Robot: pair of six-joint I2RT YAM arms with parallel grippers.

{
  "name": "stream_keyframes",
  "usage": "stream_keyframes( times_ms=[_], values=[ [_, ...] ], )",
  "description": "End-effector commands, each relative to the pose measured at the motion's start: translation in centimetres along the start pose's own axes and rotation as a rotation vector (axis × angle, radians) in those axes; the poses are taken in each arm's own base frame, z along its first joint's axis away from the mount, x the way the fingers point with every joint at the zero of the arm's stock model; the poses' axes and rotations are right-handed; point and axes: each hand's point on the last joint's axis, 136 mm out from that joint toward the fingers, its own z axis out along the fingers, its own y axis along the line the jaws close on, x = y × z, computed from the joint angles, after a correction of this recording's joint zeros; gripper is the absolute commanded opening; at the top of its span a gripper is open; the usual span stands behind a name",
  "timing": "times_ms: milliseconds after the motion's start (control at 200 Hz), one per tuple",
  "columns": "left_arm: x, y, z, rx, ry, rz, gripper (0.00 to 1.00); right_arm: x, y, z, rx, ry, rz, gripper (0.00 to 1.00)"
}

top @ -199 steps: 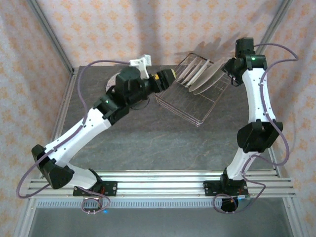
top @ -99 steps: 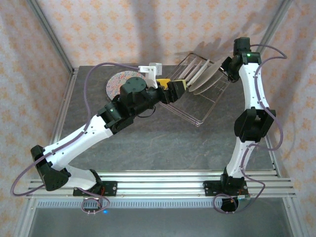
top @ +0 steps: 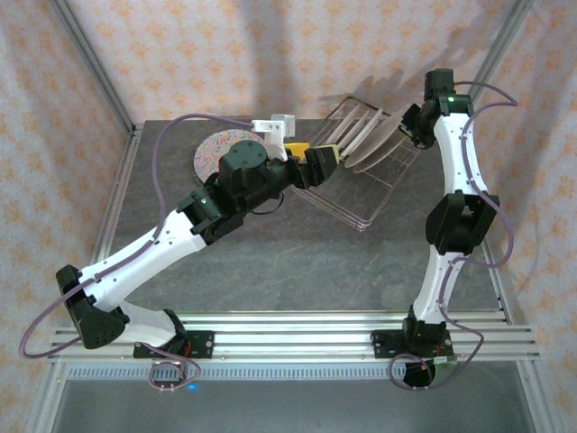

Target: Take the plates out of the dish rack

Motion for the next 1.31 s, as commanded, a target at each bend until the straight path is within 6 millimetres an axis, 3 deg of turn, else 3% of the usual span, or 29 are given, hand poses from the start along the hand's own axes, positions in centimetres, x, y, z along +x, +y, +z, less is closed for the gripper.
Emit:
stream_keyframes(
  times_ms=[0, 230, 571, 861, 1301],
  values=[
    [-1.1, -0.6, -0.7, 0.002, -0.032, 0.033, 0.84, -0.7, 0.1, 0.0, -0.005, -0.009, -0.014, 0.13],
    [-1.3, -0.6, -0.8, -0.004, -0.038, 0.038, 0.84, -1.0, 0.5, -1.0, 0.026, -0.042, -0.072, 0.0],
    [-1.0, -0.5, -0.7, -0.006, -0.03, 0.031, 0.84, -1.1, 0.3, -2.7, 0.099, -0.084, -0.087, 0.0],
    [-1.0, -0.3, -0.9, -0.014, -0.03, 0.03, 0.85, -1.5, 0.8, -6.0, 0.115, -0.144, -0.082, 0.0],
    [-1.2, -0.4, -1.1, -0.012, -0.036, 0.034, 0.85, -1.2, -0.7, -11.5, 0.163, -0.212, -0.054, 0.0]
  ],
)
